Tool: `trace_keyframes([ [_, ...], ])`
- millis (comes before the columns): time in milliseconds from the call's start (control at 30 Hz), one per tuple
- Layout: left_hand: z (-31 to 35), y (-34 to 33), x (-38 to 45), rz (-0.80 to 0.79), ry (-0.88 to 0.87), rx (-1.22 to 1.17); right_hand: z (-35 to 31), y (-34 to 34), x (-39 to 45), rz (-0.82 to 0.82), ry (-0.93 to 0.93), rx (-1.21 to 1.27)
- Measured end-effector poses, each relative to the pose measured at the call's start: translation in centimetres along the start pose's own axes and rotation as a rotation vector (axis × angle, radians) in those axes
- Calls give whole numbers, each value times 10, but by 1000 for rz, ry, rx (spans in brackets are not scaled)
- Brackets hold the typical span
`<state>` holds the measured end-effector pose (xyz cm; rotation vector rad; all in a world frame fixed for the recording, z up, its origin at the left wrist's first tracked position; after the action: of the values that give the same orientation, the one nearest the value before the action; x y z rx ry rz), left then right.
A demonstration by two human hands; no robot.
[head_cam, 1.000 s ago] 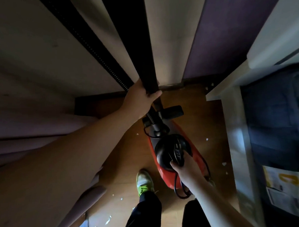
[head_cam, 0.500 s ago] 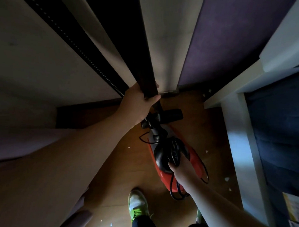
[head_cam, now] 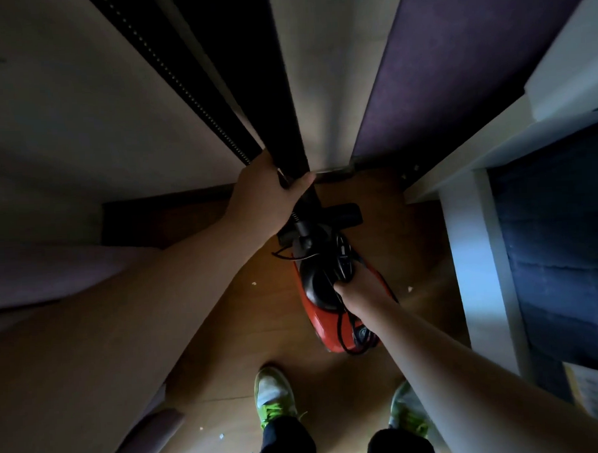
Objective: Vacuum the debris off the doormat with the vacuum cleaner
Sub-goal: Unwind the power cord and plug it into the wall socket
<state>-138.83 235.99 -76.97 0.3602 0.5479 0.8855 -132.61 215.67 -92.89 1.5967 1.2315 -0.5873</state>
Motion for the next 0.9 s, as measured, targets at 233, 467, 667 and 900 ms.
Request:
trace_keyframes([
  [233, -4, 9, -25, 46, 133, -46, 1, 37, -42, 59, 151, 95],
  [467, -11, 22, -45, 37, 275, -220, -10, 74, -90, 74, 299, 248],
  [667, -6, 32, -67, 33, 345, -215, -19, 81, -121, 9, 334, 356],
  [900, 25, -20, -132, -220, 355, -238, -49, 106, -153, 160, 357, 284],
])
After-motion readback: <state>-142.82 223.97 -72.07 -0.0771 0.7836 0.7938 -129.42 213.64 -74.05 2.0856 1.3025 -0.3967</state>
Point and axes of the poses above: each hand's wrist, its own x-axis towards the middle knuckle, its own y-axis out of the back of the hand, z = x × y, the point moved 8 cm from there along x, towards the middle knuckle, and after that the axes turned 10 degrees about -x, right-handed, at the moved point
